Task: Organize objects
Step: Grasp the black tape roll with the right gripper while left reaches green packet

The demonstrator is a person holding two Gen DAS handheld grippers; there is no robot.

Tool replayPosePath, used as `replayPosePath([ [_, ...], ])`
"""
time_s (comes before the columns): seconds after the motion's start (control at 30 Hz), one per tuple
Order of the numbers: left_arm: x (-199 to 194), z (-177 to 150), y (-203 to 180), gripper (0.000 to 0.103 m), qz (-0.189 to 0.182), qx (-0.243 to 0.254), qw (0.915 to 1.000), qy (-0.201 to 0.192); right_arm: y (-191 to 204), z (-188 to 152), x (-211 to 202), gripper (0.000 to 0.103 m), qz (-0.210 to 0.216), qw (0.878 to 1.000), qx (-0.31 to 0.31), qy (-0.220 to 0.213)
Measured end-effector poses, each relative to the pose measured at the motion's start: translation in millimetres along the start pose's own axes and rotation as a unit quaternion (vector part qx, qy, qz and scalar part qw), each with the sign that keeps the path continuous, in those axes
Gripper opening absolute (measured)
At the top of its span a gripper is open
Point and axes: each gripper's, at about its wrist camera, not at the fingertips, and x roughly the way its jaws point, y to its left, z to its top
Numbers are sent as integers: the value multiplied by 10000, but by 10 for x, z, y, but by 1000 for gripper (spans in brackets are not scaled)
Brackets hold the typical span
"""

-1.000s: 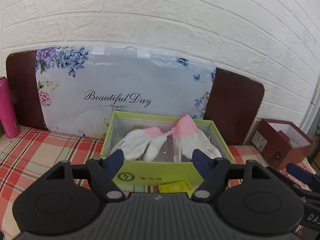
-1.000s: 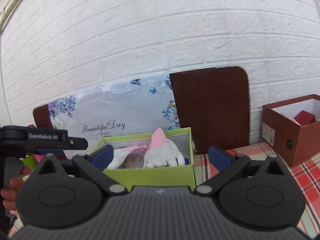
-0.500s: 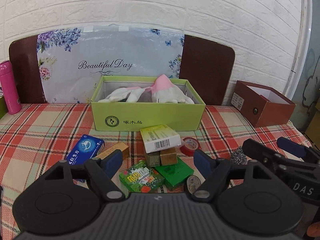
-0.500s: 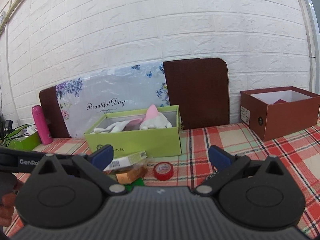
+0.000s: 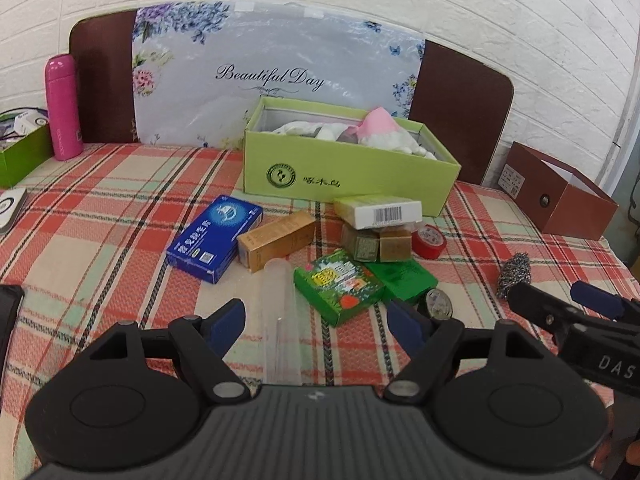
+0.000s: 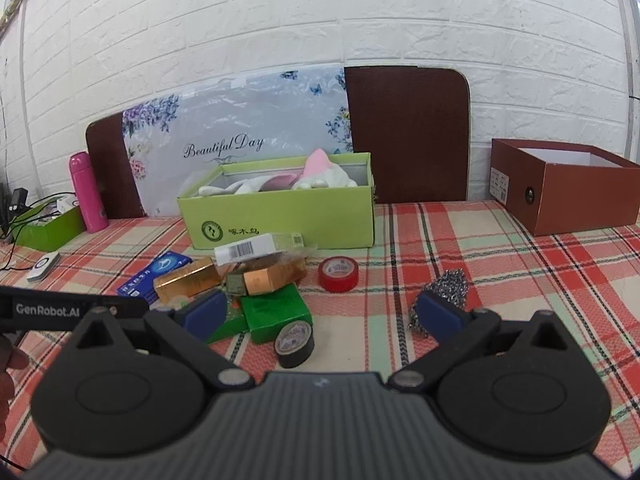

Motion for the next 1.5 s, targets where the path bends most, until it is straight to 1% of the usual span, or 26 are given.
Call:
replayPosePath([
  [0.13,55,-83,109,81,-29,-28,10000,72,40,-58,145,103,42,9996,15,269],
  [0.3,101,-68,190,81,-152,-22,9999,23,110,-100,357,103,73,9986,-55,523],
  [0.47,159,-37,228,81,-420,5,9991,-24,171,-129,585,103,58,9972,-174,723],
  [0.5,176,-35,225,81,-474,43,9989,-20,181,-142,637,101,60,9967,-198,781],
  [0.67,300,8,199,81,-787,204,9967,62,218,-244,884,84,27,9935,-340,1087],
  [0.77,409,67,161,81,-911,281,9954,82,224,-287,976,70,66,9923,-351,1183],
  [0.83,503,119,118,81,-1074,395,9934,88,217,-301,1015,51,96,9920,-346,1213],
  [0.87,557,145,97,81,-1177,469,9919,119,209,-302,1027,46,98,9919,-355,1219],
  [0.9,629,176,71,81,-1287,561,9899,179,201,-303,1028,33,105,9920,-377,1198],
  [1.0,818,252,-28,81,-1424,916,9851,289,161,-286,999,31,200,9921,-425,1162],
  [1.07,942,284,-88,81,-1323,1135,9842,320,136,-284,965,31,171,9921,-474,1151],
  [1.13,1064,300,-112,81,-1343,1281,9818,394,83,-289,921,31,153,9922,-443,1152],
  [1.23,1156,279,-125,82,-1211,1575,9798,242,-2,-295,867,31,135,9924,-317,1179],
  [1.27,1202,264,-110,84,-1183,1591,9796,337,-25,-295,848,31,123,9925,-281,1181],
  [1.33,1200,228,-20,85,-1250,1312,9831,280,-66,-298,818,31,93,9928,-226,1176],
  [1.37,1181,220,-4,85,-1210,1264,9841,317,-82,-298,805,31,95,9929,-192,1169],
  [1.4,1144,204,-8,82,-1145,1267,9848,325,-94,-297,794,31,106,9931,-159,1160],
  [1.43,1101,186,-25,70,-1043,1296,9855,342,-104,-296,786,31,129,9931,-125,1158],
  [1.5,996,150,-61,67,-800,1292,9874,449,-112,-295,776,32,190,9928,-86,1184],
])
